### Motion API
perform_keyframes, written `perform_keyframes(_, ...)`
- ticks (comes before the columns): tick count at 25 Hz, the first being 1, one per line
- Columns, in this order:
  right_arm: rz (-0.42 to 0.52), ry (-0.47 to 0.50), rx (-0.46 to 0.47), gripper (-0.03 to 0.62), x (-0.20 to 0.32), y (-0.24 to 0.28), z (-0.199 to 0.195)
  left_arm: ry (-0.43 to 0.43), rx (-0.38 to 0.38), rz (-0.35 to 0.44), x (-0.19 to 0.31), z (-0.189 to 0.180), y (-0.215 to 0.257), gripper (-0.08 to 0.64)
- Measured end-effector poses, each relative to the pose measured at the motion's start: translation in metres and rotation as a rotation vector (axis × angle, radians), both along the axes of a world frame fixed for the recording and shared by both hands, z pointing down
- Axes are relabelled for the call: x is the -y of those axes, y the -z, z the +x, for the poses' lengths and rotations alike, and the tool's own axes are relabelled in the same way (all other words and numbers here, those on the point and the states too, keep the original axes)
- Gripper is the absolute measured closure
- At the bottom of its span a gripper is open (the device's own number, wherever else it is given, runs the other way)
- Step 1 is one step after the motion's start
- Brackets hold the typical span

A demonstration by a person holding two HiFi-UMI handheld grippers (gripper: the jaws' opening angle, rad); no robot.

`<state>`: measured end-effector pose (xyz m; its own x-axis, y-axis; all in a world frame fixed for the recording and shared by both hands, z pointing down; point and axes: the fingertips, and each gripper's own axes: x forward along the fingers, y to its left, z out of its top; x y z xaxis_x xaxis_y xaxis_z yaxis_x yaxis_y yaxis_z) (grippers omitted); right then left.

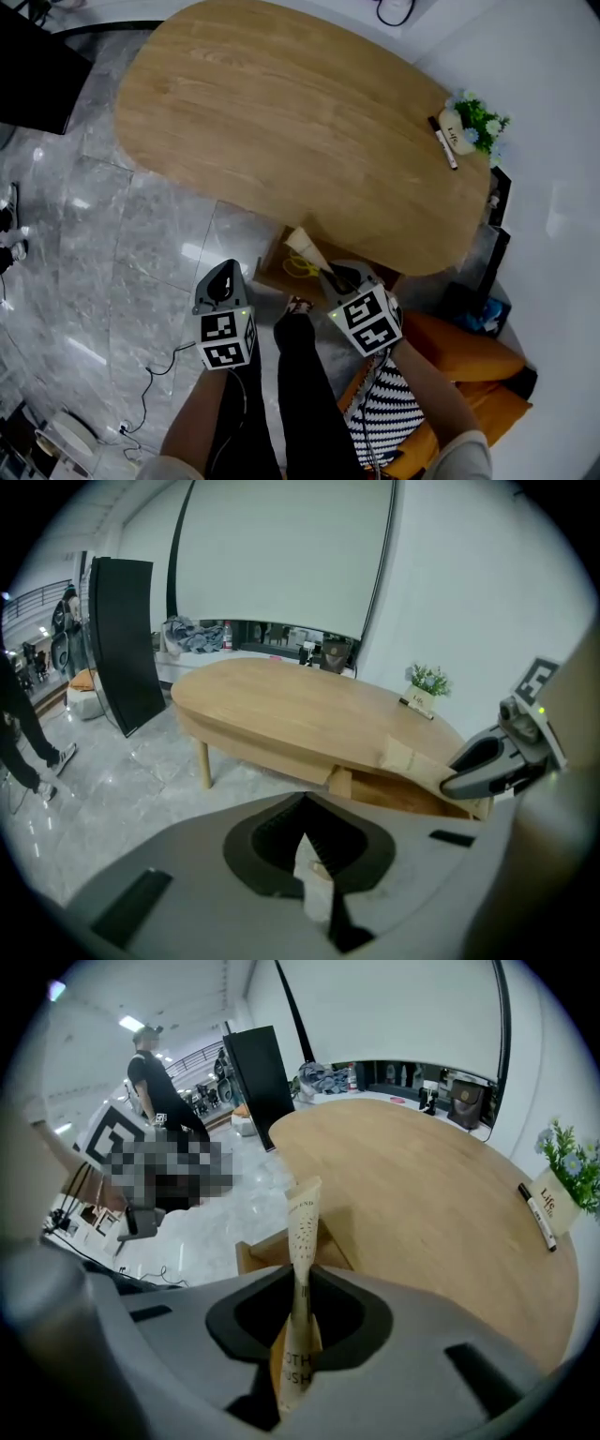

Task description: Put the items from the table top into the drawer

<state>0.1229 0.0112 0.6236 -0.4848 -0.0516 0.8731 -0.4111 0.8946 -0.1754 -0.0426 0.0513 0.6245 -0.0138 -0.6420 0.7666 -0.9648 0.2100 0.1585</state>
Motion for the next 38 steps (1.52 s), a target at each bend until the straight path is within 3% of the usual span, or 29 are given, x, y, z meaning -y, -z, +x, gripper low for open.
perform_keyframes(5,-0.015,0.042,-0.041,0.538,-0.014,-0.009,0.020,-0.008,0.007,-0.009,-0.004,0.013,-0.002,0.560)
perform_keyframes(7,-0.022,0.062,-0.060,0.479,-0.018,-0.015,0.028,-0.009,0.008,-0.008,-0.003,0.018,-0.002,0.560)
perform_keyframes(9,-0.027,0.054,-0.072,0.460,-0.020,-0.019,0.036,-0.018,0.011,-0.008,-0.001,0.024,-0.002,0.560)
perform_keyframes(25,0.010,-0.145,-0.068,0.474,0.015,0.005,0.076,-0.100,0.023,0.003,0.020,0.047,0.015,0.560)
perform_keyframes(38,0.113,-0.418,-0.042,0.474,0.108,0.037,0.136,-0.207,0.011,0.087,0.100,0.084,0.050,0.560)
